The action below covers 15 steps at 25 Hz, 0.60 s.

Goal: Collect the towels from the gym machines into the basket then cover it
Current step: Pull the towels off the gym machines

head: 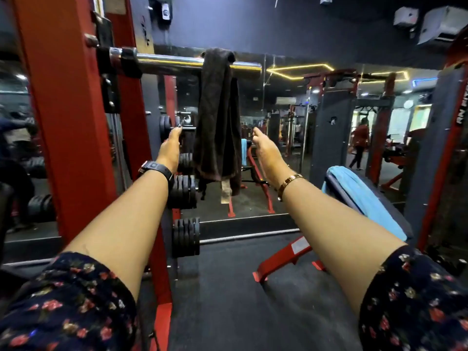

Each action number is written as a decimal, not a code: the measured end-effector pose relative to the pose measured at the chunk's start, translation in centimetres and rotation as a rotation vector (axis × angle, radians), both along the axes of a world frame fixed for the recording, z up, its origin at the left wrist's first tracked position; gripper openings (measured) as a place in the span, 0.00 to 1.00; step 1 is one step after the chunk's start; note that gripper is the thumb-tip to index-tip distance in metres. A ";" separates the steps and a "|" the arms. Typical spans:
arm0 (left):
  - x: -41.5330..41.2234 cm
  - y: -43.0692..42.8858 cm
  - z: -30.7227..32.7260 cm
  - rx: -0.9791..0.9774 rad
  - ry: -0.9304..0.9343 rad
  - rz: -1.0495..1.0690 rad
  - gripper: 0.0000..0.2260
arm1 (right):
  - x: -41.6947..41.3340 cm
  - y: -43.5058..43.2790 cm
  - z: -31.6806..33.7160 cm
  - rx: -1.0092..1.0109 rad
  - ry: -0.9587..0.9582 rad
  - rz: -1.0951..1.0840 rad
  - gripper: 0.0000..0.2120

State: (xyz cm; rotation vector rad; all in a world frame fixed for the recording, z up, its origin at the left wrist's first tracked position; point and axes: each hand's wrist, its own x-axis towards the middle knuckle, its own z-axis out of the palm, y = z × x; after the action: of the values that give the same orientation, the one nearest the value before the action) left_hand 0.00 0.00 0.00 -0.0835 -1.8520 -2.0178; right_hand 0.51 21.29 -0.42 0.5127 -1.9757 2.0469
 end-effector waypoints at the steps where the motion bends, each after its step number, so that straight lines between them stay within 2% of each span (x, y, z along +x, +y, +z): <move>1: -0.4 -0.8 0.6 0.015 0.003 0.040 0.27 | -0.6 -1.4 0.6 -0.017 0.013 0.018 0.24; 3: -2.2 -1.8 1.4 -0.023 0.016 0.061 0.30 | -2.4 -3.5 1.5 -0.035 0.004 0.062 0.24; 6: -5.3 -2.6 2.6 -0.053 0.072 0.047 0.26 | -5.1 -6.0 2.2 0.027 0.084 0.033 0.24; 7: -6.8 -2.9 3.1 -0.050 0.082 0.038 0.28 | -6.2 -6.7 2.6 0.036 0.095 0.008 0.24; 9: -9.0 -3.0 3.6 -0.080 0.086 -0.007 0.39 | -8.4 -7.6 3.3 0.022 0.125 -0.008 0.26; 11: -12.8 -3.4 4.4 -0.096 0.134 -0.029 0.41 | -10.5 -8.3 3.9 0.011 0.167 -0.014 0.30; 13: -12.7 -2.4 6.2 -0.121 0.170 -0.064 0.34 | -12.6 -9.0 4.6 -0.005 0.202 -0.027 0.34; 15: -12.5 -1.0 8.2 -0.091 0.241 -0.168 0.21 | -14.1 -9.4 5.4 -0.016 0.249 -0.032 0.39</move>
State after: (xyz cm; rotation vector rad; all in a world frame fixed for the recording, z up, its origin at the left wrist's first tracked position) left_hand -12.52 -0.99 8.20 -0.5009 -1.8325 -1.9312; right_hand -13.62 11.92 5.02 0.6911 -1.8089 1.8761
